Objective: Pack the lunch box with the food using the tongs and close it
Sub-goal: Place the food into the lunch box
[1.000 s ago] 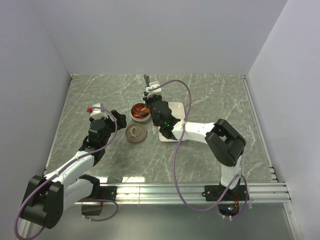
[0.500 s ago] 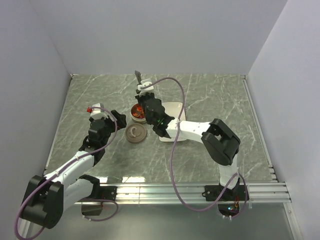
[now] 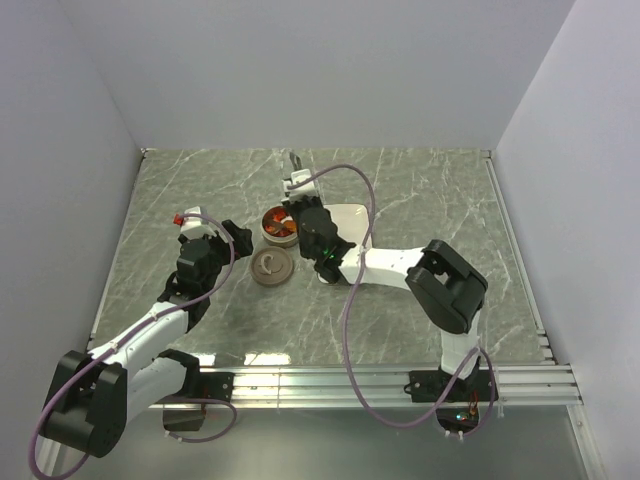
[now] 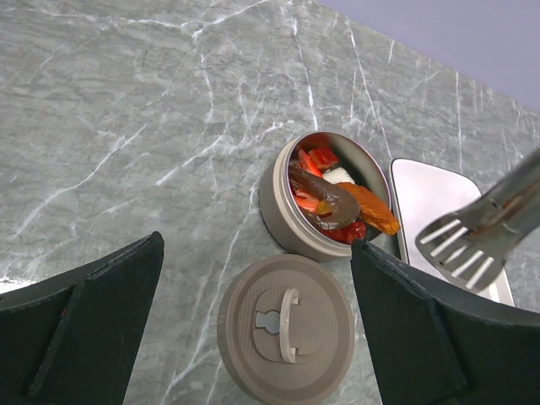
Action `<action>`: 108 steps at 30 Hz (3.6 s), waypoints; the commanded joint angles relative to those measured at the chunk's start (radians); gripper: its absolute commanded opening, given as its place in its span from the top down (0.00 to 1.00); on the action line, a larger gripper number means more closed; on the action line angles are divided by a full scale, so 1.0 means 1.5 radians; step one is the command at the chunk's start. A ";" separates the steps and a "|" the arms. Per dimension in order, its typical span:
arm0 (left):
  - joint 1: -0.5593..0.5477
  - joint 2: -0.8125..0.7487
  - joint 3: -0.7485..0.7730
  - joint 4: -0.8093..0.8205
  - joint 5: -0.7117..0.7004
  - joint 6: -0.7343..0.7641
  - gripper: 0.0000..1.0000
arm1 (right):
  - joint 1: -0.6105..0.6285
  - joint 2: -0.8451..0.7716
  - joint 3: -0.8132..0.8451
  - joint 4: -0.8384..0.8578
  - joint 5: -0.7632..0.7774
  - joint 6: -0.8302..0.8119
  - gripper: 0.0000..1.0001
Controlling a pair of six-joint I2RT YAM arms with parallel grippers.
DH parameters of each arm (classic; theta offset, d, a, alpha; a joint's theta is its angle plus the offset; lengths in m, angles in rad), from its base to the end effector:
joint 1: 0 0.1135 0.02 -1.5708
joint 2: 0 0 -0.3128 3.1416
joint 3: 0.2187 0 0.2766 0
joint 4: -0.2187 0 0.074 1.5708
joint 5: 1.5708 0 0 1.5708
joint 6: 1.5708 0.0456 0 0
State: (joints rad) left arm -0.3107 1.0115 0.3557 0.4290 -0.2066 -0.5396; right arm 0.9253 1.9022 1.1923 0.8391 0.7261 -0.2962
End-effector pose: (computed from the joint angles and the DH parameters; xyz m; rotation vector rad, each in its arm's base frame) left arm 0.2125 -0.0584 0.2349 -0.3543 1.7776 -0.4221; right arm 0.3087 0.3595 0.2927 -0.2966 1.4442 -0.0123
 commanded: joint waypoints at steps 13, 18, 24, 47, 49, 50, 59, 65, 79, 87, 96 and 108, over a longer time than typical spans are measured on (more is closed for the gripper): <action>0.003 -0.009 0.001 0.031 0.007 -0.001 0.01 | 0.013 -0.106 -0.047 0.032 -0.047 0.053 0.75; 0.003 -0.008 0.001 0.032 0.007 -0.001 0.01 | 0.012 -0.103 -0.038 0.011 -0.078 0.083 0.75; 0.003 -0.008 0.001 0.032 0.006 0.000 0.00 | 0.014 -0.107 -0.039 0.000 -0.096 0.101 0.76; 0.003 -0.007 0.001 0.033 0.006 -0.001 0.01 | 0.013 -0.028 0.048 -0.005 -0.086 0.076 0.76; 0.003 -0.007 0.000 0.033 0.007 0.000 0.01 | 0.012 -0.022 0.051 -0.006 -0.086 0.077 0.76; 0.003 -0.007 0.000 0.033 0.005 -0.001 0.01 | 0.012 -0.020 0.051 -0.004 -0.086 0.077 0.76; 0.003 -0.008 0.000 0.033 0.007 -0.001 0.01 | 0.003 0.006 0.071 0.001 -0.088 0.076 0.76; 0.003 -0.007 -0.001 0.034 0.006 -0.001 0.01 | -0.005 0.024 0.083 0.004 -0.082 0.072 0.76; 0.003 -0.009 -0.001 0.033 0.005 -0.001 0.01 | -0.025 0.023 0.095 0.017 -0.108 0.072 0.77; 0.003 -0.009 -0.001 0.034 0.006 -0.001 0.01 | -0.028 0.059 0.148 -0.004 -0.124 0.067 0.76; 0.003 -0.006 -0.001 0.035 0.005 0.000 0.00 | -0.029 -0.010 0.079 0.062 -0.125 0.072 0.77; 0.004 -0.008 0.000 0.033 0.003 -0.001 0.01 | -0.030 -0.124 -0.072 0.133 -0.109 0.076 0.77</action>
State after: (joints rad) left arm -0.3107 1.0115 0.3553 0.4374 -0.2066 -0.5396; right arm 0.8886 1.7115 1.0687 0.9833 0.5354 -0.1730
